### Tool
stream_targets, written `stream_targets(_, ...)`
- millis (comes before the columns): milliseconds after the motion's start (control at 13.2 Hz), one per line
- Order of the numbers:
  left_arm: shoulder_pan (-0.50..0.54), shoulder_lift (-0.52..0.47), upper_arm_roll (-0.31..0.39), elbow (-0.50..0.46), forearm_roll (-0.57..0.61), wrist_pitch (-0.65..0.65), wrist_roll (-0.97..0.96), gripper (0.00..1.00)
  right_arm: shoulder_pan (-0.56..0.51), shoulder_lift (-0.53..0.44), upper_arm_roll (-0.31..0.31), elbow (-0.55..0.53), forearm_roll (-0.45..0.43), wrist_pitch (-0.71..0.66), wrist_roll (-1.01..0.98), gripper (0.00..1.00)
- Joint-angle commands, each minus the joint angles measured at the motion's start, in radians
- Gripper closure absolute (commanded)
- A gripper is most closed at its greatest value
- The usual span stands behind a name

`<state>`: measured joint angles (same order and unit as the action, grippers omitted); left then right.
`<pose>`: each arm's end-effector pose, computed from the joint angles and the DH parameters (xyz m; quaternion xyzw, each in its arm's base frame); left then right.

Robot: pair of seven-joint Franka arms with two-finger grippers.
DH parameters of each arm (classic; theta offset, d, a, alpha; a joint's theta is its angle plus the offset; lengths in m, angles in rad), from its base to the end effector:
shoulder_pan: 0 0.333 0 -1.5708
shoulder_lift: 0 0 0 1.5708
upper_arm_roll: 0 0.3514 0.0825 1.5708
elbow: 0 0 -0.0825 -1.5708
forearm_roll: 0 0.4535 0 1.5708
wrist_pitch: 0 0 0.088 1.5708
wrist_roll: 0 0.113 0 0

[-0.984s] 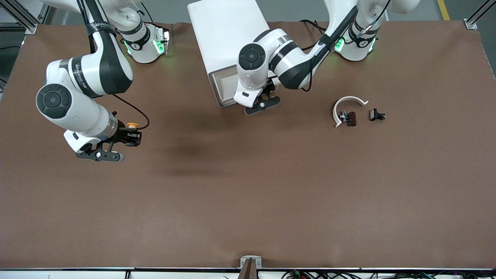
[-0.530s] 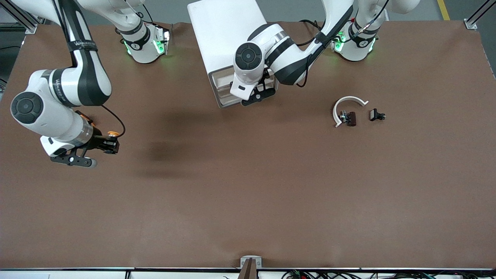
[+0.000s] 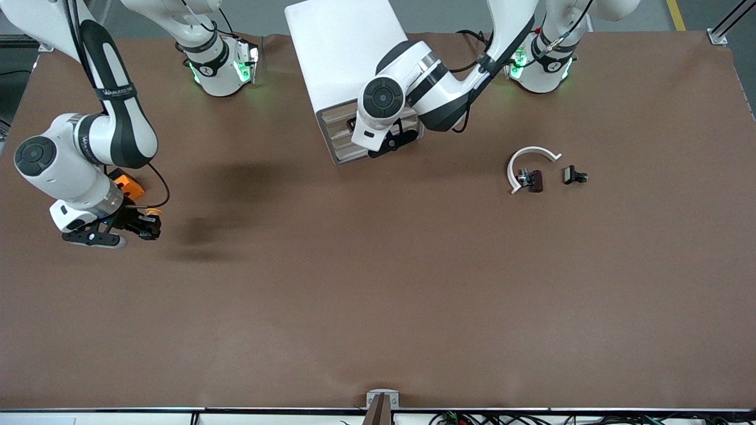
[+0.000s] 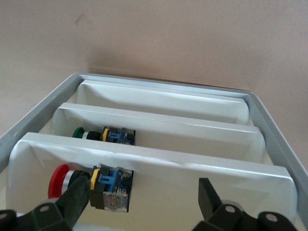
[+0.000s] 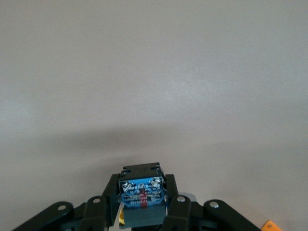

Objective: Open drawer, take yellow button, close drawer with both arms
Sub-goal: 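Set the button on the table with the right gripper while the left gripper withdraws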

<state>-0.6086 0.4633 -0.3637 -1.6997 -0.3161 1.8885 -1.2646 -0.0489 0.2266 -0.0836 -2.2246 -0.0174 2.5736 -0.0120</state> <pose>0.3987 -0.5883 0.3194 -0.9432 -0.2141 0.2537 0.0137 0.6076 -0.0808 0.2588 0.9967 -0.0514 0.0603 0.0188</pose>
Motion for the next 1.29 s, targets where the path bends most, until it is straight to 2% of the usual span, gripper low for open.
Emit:
stream_targets(0,0.003,0.005,-0.023,0.018,-0.044,-0.009,-0.102,0.00,-0.037,0.037,0.018,-0.030,-0.013,0.086,-0.019,1.00)
stream_targets(151,0.013,0.002,-0.018,0.031,-0.029,-0.009,-0.191,0.00,-0.049,0.103,0.018,-0.026,-0.015,0.149,-0.046,1.00)
stream_targets(378,0.085,-0.006,0.008,0.075,0.024,-0.046,-0.216,0.00,-0.052,0.175,0.019,-0.001,-0.015,0.151,-0.046,1.00)
stream_targets(606,0.153,-0.006,0.008,0.147,0.223,-0.095,-0.214,0.00,-0.051,0.209,0.021,0.017,-0.013,0.143,-0.043,1.00)
stream_targets(757,0.197,-0.011,0.008,0.163,0.342,-0.095,-0.210,0.00,-0.052,0.215,0.019,0.025,-0.013,0.140,-0.045,1.00)
stream_targets(833,0.222,-0.011,0.008,0.170,0.380,-0.095,-0.200,0.00,-0.054,0.217,0.021,0.037,-0.013,0.138,-0.043,0.44)
stream_targets(908,0.236,-0.011,0.008,0.187,0.409,-0.095,-0.190,0.00,-0.052,0.217,0.019,0.037,-0.013,0.138,-0.045,0.00)
stream_targets(1060,0.282,-0.009,0.008,0.204,0.487,-0.095,-0.119,0.00,-0.049,0.192,0.019,0.043,-0.013,0.105,-0.043,0.00)
stream_targets(1211,0.296,-0.008,0.009,0.206,0.532,-0.092,-0.015,0.00,-0.043,0.110,0.021,0.072,-0.013,-0.045,-0.042,0.00)
